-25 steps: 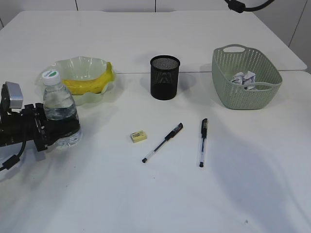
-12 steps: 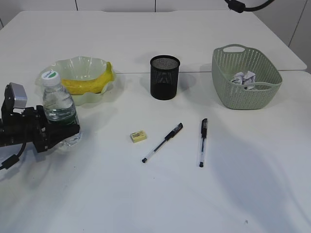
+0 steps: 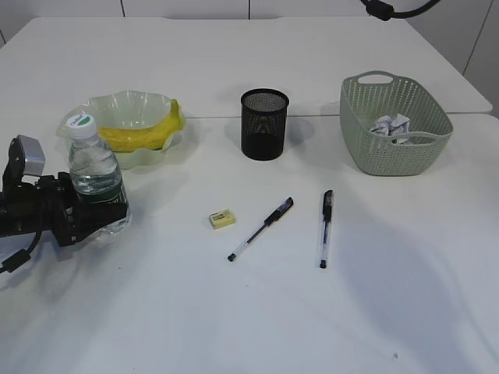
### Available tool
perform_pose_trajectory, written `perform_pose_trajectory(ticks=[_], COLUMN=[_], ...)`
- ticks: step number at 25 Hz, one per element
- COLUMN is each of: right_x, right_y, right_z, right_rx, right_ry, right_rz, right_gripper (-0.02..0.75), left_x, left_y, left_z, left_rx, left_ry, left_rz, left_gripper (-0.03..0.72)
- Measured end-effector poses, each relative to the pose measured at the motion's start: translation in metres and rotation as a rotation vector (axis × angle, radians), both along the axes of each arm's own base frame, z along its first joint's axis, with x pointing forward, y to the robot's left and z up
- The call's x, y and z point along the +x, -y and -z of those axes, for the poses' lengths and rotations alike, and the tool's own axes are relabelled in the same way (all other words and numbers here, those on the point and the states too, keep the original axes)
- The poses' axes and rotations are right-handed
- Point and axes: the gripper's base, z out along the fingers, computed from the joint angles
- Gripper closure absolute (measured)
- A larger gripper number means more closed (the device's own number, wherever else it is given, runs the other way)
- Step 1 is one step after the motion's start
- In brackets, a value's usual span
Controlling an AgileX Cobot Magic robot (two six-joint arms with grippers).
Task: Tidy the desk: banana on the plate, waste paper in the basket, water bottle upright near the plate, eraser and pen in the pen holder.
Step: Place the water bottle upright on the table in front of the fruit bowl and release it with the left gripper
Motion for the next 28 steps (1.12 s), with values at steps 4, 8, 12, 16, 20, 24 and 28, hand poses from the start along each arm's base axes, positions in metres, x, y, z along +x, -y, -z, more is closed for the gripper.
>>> perform_pose_trajectory(ticks=[4, 8, 12, 16, 20, 24, 28], right_x=[0.0, 0.0, 0.0, 0.0, 0.0, 0.0, 0.0], right_y=[0.0, 0.0, 0.0, 0.0, 0.0, 0.0, 0.0], right_z=[0.0, 0.0, 0.0, 0.0, 0.0, 0.0, 0.0], right_rx=[0.0, -0.004, -0.007, -0.008, -0.008, -0.008, -0.009], right_ry=[0.0, 0.003, 0.006, 0.006, 0.006, 0.006, 0.007], right_rz=[0.0, -0.002, -0.004, -0.005, -0.005, -0.005, -0.005], right_gripper=[0.477, 0.477, 0.477, 0.476, 0.476, 0.477, 0.477], left_x=[0.0, 0.0, 0.0, -0.0001, -0.0001, -0.0001, -0.0002], left_y=[0.0, 0.0, 0.0, 0.0001, 0.0001, -0.0001, -0.0003], left_z=[0.0, 0.0, 0.0, 0.0, 0.0, 0.0004, 0.0011], left_rx=[0.0, -0.001, -0.001, -0.002, -0.019, -0.036, -0.033], left_ry=[0.0, -0.002, -0.002, -0.004, -0.029, -0.06, -0.07], left_rz=[0.0, -0.001, -0.001, 0.0, -0.009, -0.022, -0.024], left_gripper=[0.178, 0.187, 0.209, 0.21, 0.185, 0.134, 0.124])
